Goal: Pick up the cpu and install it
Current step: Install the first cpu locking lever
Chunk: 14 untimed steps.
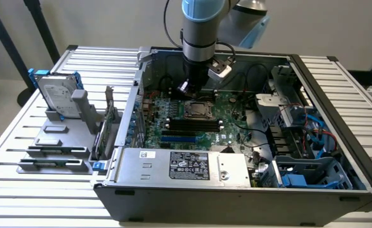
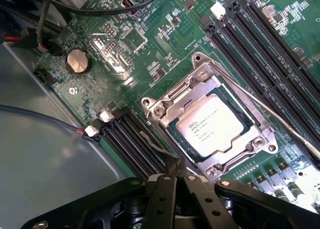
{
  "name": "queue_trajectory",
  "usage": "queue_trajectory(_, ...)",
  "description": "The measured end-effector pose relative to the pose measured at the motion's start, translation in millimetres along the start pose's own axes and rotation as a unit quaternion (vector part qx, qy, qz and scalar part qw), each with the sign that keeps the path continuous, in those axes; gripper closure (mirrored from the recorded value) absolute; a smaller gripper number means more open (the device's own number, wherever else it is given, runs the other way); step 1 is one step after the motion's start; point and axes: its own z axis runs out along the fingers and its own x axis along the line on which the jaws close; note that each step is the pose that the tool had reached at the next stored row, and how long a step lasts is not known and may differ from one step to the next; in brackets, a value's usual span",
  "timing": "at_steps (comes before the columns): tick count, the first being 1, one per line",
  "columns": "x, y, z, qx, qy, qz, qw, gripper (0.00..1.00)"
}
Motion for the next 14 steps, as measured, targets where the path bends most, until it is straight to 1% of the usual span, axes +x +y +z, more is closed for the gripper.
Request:
queue_trajectory(5,1.4,-1.8,0.6,0.0001,0.0002,0.000,1.0000,0.89)
queue_trajectory(14,1.5,-1.9,0.6,0.0007,-0.0003,-0.004,1.0000,0.89)
